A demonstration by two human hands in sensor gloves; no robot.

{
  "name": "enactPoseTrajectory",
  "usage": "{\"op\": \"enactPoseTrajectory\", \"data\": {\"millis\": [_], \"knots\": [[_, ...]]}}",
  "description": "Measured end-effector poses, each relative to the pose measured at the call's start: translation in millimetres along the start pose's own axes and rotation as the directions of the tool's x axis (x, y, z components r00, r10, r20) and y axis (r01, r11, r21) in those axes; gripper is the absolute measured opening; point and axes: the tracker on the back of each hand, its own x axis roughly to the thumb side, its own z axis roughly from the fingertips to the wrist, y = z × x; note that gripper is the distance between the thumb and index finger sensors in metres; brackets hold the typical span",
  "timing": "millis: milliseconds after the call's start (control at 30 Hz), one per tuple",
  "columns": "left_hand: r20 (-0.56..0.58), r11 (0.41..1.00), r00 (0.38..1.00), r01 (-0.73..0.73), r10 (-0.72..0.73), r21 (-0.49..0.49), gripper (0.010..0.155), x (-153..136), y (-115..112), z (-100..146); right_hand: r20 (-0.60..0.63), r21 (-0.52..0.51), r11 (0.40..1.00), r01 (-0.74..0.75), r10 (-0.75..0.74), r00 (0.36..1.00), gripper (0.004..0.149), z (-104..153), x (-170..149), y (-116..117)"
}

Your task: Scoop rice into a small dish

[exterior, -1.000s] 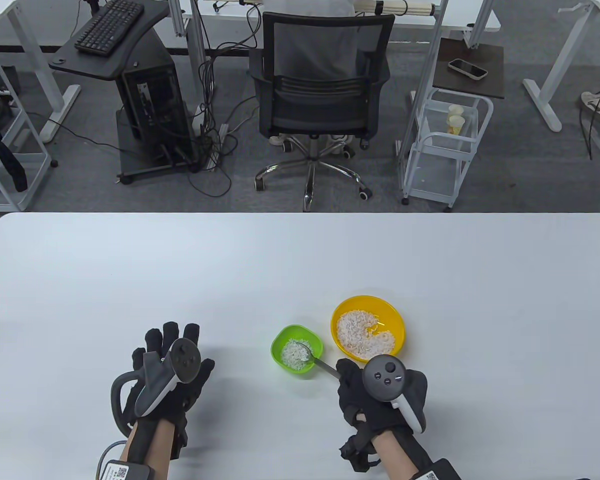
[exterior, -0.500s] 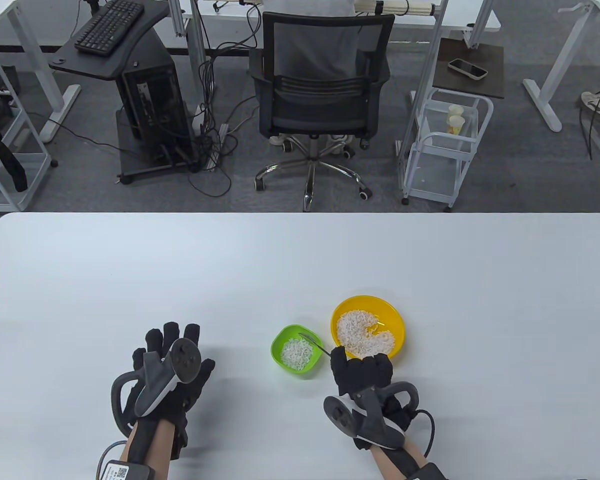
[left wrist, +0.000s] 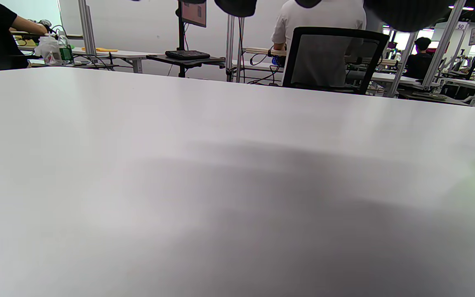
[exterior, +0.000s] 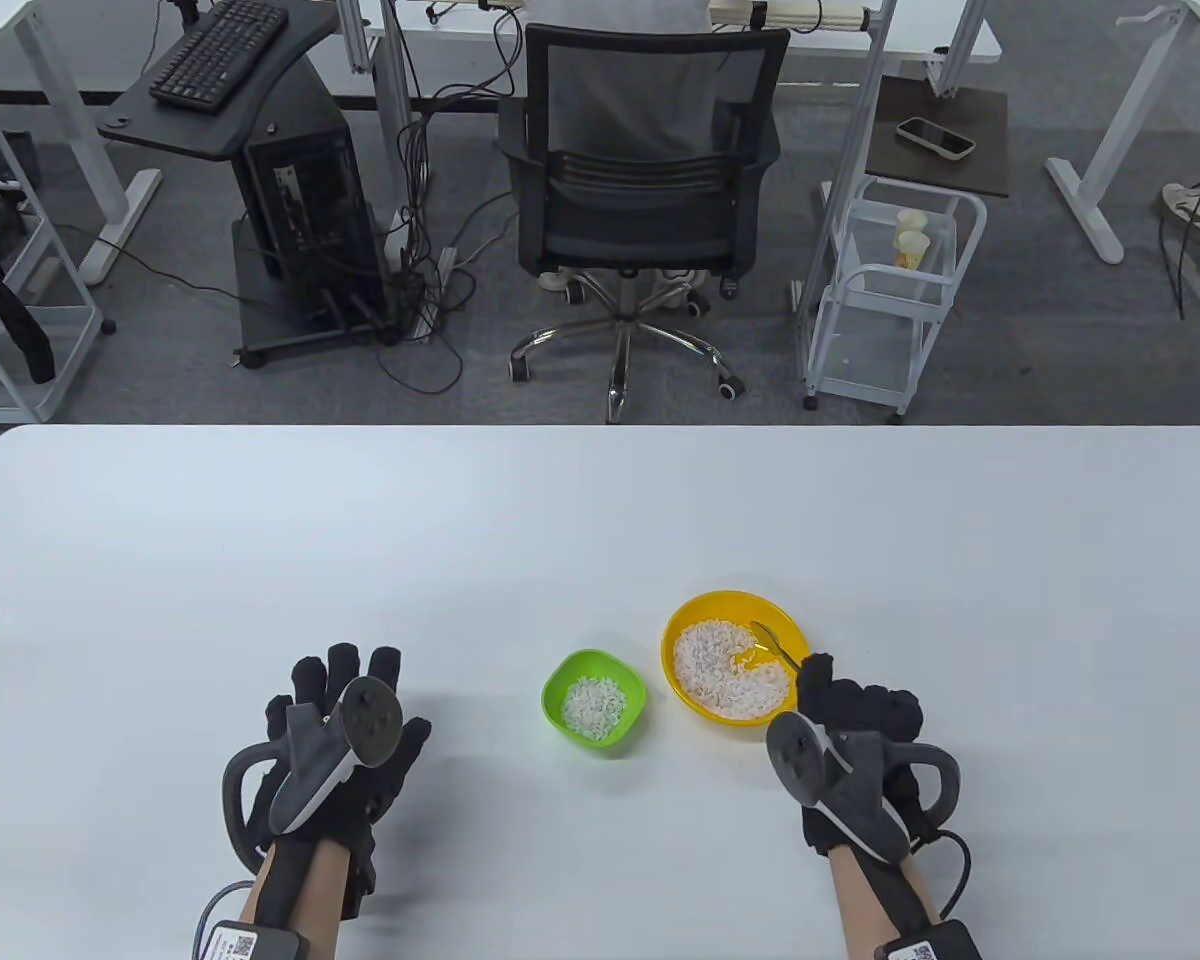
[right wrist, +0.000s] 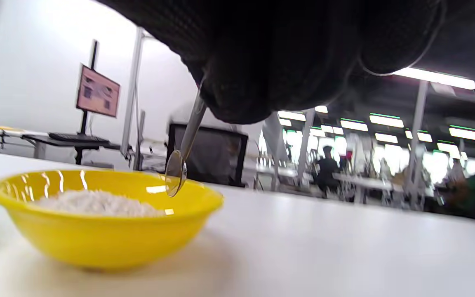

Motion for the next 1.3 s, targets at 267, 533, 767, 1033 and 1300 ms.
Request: {"op": "enactPoseTrajectory", "data": {"millis": [267,533,767,1033,1300], "knots": [[0.002,1.000,1.000,-0.002,0.002,-0.001,0.074,-0.6,0.1,-0.3,-0.015,0.100,0.995,0.022,-0.021,1.000,0.042,-3.3,-4.1,0.7],[0.004,1.000,1.000,-0.003,0.003,-0.003,0.074,0.1,0.7,-0.2,-0.071,0.160,0.967,0.197,-0.188,0.980,0.042,-3.4,-5.8,3.9],[0.002,1.000,1.000,-0.004,0.004,-0.003,0.074,0.1,0.7,0.5,-0.288,0.227,0.749,0.622,-0.559,0.778,0.044,-7.2,-23.8,30.9],[0.005,1.000,1.000,0.002,-0.002,-0.007,0.074,1.2,0.3,0.1,-0.499,0.161,0.510,0.845,-0.697,0.515,0.046,-4.6,-34.2,59.1],[0.007,1.000,1.000,-0.002,0.002,-0.009,0.074,1.4,1.1,1.7,-0.554,0.123,0.445,0.887,-0.711,0.434,0.046,-2.8,-38.7,61.1]]}}
